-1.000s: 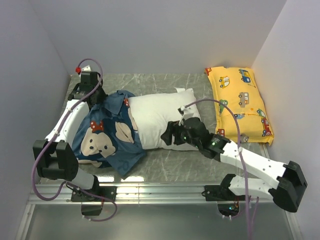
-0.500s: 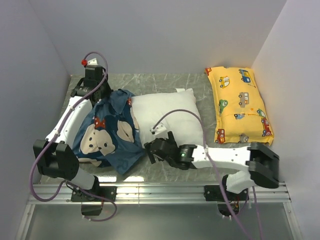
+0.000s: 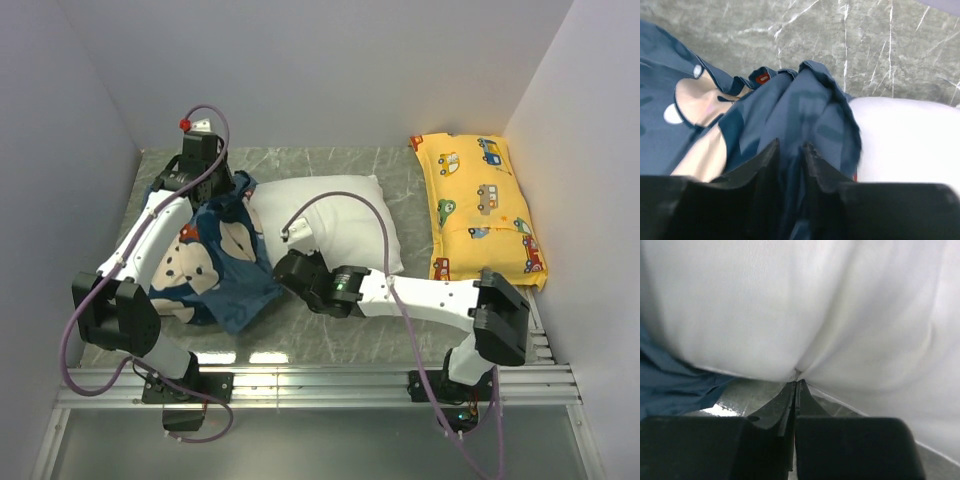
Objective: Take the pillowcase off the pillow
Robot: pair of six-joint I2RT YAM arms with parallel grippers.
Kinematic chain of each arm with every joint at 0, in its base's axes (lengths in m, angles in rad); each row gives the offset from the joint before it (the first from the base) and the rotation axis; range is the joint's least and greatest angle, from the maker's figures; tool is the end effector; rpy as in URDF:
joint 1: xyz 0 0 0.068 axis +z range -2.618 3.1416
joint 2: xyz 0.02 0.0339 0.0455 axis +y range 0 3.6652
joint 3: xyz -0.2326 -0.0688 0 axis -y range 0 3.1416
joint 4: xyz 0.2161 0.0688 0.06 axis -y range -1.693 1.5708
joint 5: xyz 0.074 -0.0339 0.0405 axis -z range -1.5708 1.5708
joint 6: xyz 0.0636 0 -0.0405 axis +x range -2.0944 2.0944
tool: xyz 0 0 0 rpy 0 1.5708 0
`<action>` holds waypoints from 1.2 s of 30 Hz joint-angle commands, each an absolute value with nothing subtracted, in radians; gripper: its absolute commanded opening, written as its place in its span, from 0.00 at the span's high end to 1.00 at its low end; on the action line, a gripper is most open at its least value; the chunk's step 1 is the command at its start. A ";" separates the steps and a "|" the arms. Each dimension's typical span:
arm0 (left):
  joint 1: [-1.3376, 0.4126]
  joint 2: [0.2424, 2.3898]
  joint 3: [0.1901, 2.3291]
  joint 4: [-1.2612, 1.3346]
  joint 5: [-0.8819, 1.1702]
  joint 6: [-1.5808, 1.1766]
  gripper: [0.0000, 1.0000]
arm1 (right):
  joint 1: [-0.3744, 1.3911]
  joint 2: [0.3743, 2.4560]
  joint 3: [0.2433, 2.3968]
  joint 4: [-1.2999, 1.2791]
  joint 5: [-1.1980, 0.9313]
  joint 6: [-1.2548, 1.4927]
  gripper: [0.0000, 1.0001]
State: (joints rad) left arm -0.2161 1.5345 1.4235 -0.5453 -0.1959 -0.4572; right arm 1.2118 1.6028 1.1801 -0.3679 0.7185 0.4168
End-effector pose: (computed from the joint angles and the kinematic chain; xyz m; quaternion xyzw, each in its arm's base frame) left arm 0.3357 -0.0610 0.2984 -0.1502 0.8813 -0.0623 0.4437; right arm 0.1568 0.2988 0.2254 -0.2119 0.8501 0.0357 0.4808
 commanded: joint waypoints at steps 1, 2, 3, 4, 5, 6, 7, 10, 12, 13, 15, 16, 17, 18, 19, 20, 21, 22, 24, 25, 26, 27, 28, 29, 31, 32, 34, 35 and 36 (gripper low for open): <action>-0.232 1.480 1.494 -0.549 -0.184 -0.431 0.61 | 1.201 1.485 1.314 -0.431 0.759 0.385 1.00; -0.235 1.470 1.502 -0.548 -0.183 -0.430 0.54 | 1.201 1.470 1.377 -0.489 0.741 0.382 1.00; -0.247 1.457 1.522 -0.549 -0.186 -0.423 0.41 | 1.203 1.439 1.412 -0.517 0.727 0.377 1.00; -0.255 1.428 1.534 -0.548 -0.189 -0.423 0.35 | 1.201 1.425 1.451 -0.544 0.692 0.376 1.00; -0.262 1.413 1.548 -0.540 -0.192 -0.419 0.30 | 1.201 1.413 1.527 -0.590 0.681 0.370 1.00; -0.282 1.396 1.584 -0.534 -0.187 -0.411 0.23 | 1.200 1.399 1.569 -0.618 0.680 0.359 1.00; -0.293 1.364 1.606 -0.528 -0.180 -0.407 0.21 | 1.192 1.399 1.659 -0.649 0.670 0.359 1.00; -0.340 1.307 1.692 -0.505 -0.170 -0.390 0.16 | 1.119 1.422 1.787 -0.739 0.615 0.344 1.00; -0.371 1.287 1.751 -0.509 -0.176 -0.390 0.15 | 1.016 1.439 1.804 -0.742 0.543 0.339 1.00; -0.379 1.267 1.762 -0.509 -0.179 -0.391 0.15 | 0.979 1.443 1.786 -0.735 0.505 0.342 1.00; -0.394 1.249 1.767 -0.517 -0.187 -0.396 0.14 | 0.904 1.442 1.743 -0.700 0.411 0.345 1.00; -0.399 1.235 1.760 -0.523 -0.192 -0.394 0.14 | 0.900 1.428 1.665 -0.671 0.404 0.341 1.00; -0.402 1.226 1.749 -0.534 -0.198 -0.393 0.14 | 0.902 1.402 1.626 -0.622 0.388 0.345 1.00; -0.406 1.218 1.711 -0.552 -0.222 -0.402 0.14 | 0.910 1.388 1.590 -0.600 0.368 0.345 0.95; -0.407 1.189 1.680 -0.552 -0.233 -0.408 0.15 | 0.925 1.376 1.524 -0.577 0.362 0.341 0.92; -0.408 1.174 1.640 -0.543 -0.244 -0.417 0.15 | 0.948 1.355 1.496 -0.549 0.382 0.324 0.86; -0.410 1.155 1.558 -0.531 -0.253 -0.432 0.14 | 0.983 1.344 1.473 -0.542 0.440 0.313 0.70; -0.410 1.128 1.518 -0.506 -0.276 -0.442 0.14 | 1.058 1.330 1.416 -0.523 0.483 0.296 0.61; -0.408 1.121 1.442 -0.508 -0.307 -0.466 0.13 | 1.139 1.290 1.361 -0.476 0.546 0.259 0.36; -0.410 1.126 1.424 -0.518 -0.320 -0.477 0.13 | 1.197 1.279 1.311 -0.463 0.580 0.247 0.32; -0.410 1.130 1.407 -0.517 -0.327 -0.486 0.14 | 1.222 1.257 1.281 -0.427 0.600 0.217 0.29; -0.410 1.134 1.375 -0.515 -0.328 -0.509 0.14 | 1.245 1.247 1.247 -0.402 0.623 0.197 0.23; -0.408 1.138 1.358 -0.514 -0.331 -0.518 0.14 | 1.270 1.241 1.191 -0.379 0.646 0.177 0.21; -0.410 1.141 1.342 -0.506 -0.331 -0.526 0.15 | 1.304 1.233 1.166 -0.353 0.655 0.151 0.18; -0.408 1.160 1.306 -0.496 -0.331 -0.540 0.14 | 1.336 1.235 1.111 -0.331 0.670 0.134 0.15; -0.410 1.172 1.295 -0.480 -0.330 -0.538 0.14 | 1.374 1.238 1.094 -0.304 0.673 0.109 0.14; -0.408 1.222 1.275 -0.479 -0.337 -0.537 0.14 | 1.413 1.250 1.046 -0.272 0.716 0.080 0.12; -0.408 1.242 1.272 -0.477 -0.336 -0.537 0.14 | 1.443 1.274 1.040 -0.262 0.751 0.069 0.11; -0.407 1.262 1.269 -0.471 -0.334 -0.537 0.13 | 1.453 1.291 1.034 -0.258 0.771 0.066 0.11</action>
State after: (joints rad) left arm -0.4046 1.2331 1.2716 -0.5209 -0.3134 -0.5186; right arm 1.4048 1.2621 1.0603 -0.3576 0.6579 0.1303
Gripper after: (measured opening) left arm 0.865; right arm 0.891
